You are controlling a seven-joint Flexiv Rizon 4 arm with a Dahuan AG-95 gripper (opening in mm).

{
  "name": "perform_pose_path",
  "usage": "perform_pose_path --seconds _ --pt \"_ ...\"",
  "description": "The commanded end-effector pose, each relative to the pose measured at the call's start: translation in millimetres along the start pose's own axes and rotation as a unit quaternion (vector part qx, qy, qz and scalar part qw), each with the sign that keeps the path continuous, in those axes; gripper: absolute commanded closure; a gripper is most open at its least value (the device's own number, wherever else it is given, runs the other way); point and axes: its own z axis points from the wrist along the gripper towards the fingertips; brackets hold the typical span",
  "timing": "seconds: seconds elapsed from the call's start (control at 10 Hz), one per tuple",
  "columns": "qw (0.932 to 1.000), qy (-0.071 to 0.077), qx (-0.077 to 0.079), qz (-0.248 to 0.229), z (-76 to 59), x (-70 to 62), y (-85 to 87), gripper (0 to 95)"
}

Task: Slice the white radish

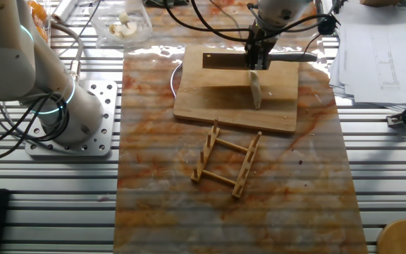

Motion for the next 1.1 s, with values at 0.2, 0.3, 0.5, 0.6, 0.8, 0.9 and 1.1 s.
perform_pose_path --seconds 0.2,0.3,0.5,0.6,0.8,0.9,1.1 --pt "1.0 0.002 -0.003 -0.001 4.6 -1.2 0.4 95.0" --pt "1.0 0.005 -0.003 0.0 5.0 -1.0 0.5 95.0" --pt "1.0 0.005 -0.005 -0.002 8.0 -0.8 0.7 95.0" --pt "1.0 0.004 -0.005 -0.002 11.4 -0.8 0.9 95.0" --pt "1.0 0.001 -0.005 -0.002 22.3 -0.6 2.0 95.0" --pt "1.0 -0.002 -0.003 -0.002 26.3 -0.4 2.5 95.0" --pt "1.0 -0.008 -0.001 -0.004 33.2 -0.2 3.3 95.0"
